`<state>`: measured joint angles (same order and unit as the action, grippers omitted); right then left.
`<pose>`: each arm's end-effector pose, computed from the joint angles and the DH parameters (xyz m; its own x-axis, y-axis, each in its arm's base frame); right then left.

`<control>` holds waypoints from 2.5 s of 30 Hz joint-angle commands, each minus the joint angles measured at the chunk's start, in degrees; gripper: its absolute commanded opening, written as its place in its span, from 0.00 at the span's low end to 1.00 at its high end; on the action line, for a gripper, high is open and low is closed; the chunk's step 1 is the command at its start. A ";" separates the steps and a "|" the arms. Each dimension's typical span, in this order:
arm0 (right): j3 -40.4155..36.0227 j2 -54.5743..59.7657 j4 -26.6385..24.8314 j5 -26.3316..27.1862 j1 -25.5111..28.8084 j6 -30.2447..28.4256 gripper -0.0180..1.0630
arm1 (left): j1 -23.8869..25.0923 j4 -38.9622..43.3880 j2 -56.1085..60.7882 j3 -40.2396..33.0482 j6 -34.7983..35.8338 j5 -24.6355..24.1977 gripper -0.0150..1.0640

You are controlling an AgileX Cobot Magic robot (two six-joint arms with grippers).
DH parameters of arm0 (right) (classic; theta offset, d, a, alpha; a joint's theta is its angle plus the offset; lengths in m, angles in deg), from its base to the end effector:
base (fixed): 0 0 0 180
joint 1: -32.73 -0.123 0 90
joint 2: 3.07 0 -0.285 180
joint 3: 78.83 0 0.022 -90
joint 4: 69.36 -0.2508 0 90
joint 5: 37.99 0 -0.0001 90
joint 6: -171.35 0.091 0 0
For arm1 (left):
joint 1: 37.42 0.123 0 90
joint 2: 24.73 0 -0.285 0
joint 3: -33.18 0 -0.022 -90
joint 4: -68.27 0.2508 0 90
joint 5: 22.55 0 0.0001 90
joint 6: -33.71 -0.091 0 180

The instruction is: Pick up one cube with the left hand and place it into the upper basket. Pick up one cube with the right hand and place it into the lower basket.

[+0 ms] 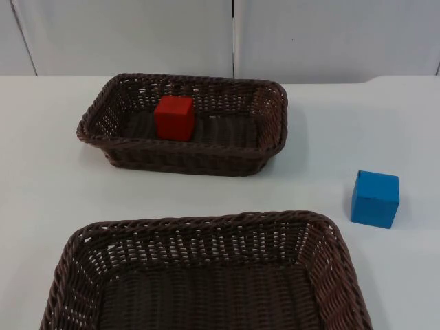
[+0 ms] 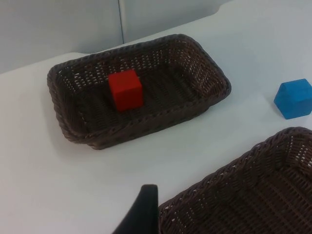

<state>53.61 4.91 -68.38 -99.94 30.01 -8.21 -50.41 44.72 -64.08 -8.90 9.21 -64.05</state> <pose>-0.0072 -0.0017 0.2805 -0.4610 -0.0223 -0.8871 -0.0342 0.9994 -0.0073 0.0919 -0.0460 0.3183 -0.4419 0.2126 -0.8715 0.4916 0.8700 -0.0370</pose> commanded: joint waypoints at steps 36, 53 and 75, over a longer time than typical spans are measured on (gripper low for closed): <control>20.43 45.86 -0.25 9.96 0.18 0.00 0.99 | -0.25 0.18 0.22 -0.11 0.75 -0.07 0.87; 24.86 68.02 -0.25 13.21 0.18 0.00 0.99 | -0.25 0.59 0.22 -0.11 0.77 -0.07 0.87; 25.25 86.84 -8.72 19.18 -4.72 -6.19 0.99 | -0.25 0.71 0.22 -0.11 0.77 0.17 0.87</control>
<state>78.59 91.00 -76.80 -81.65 26.58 -13.67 -50.41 45.18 -64.08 -8.90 9.69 -64.08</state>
